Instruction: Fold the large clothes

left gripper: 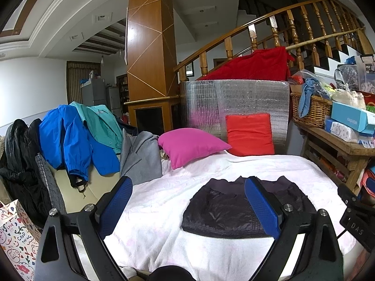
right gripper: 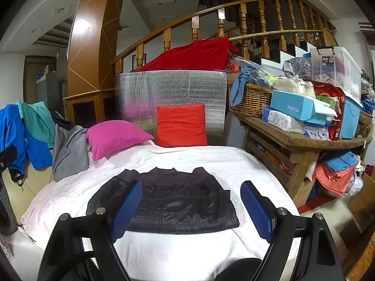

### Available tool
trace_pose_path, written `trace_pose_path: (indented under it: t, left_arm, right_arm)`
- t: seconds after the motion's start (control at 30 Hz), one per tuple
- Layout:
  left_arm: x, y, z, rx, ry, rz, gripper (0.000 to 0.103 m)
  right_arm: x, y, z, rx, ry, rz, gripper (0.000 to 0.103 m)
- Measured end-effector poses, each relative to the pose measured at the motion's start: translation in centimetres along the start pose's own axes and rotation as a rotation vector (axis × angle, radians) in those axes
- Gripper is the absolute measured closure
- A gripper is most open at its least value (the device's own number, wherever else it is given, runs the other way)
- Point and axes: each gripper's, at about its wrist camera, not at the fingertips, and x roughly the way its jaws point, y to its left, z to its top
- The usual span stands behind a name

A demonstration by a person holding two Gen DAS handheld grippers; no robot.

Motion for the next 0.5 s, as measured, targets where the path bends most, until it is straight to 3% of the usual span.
trace_pose_path:
  t: [0.5]
  left_arm:
    - [2.3,-1.8,0.6,0.015,0.056,0.029,0.006]
  right_arm:
    - [3.4,-0.8,0.5,0.018,0.03,0.036,0.015]
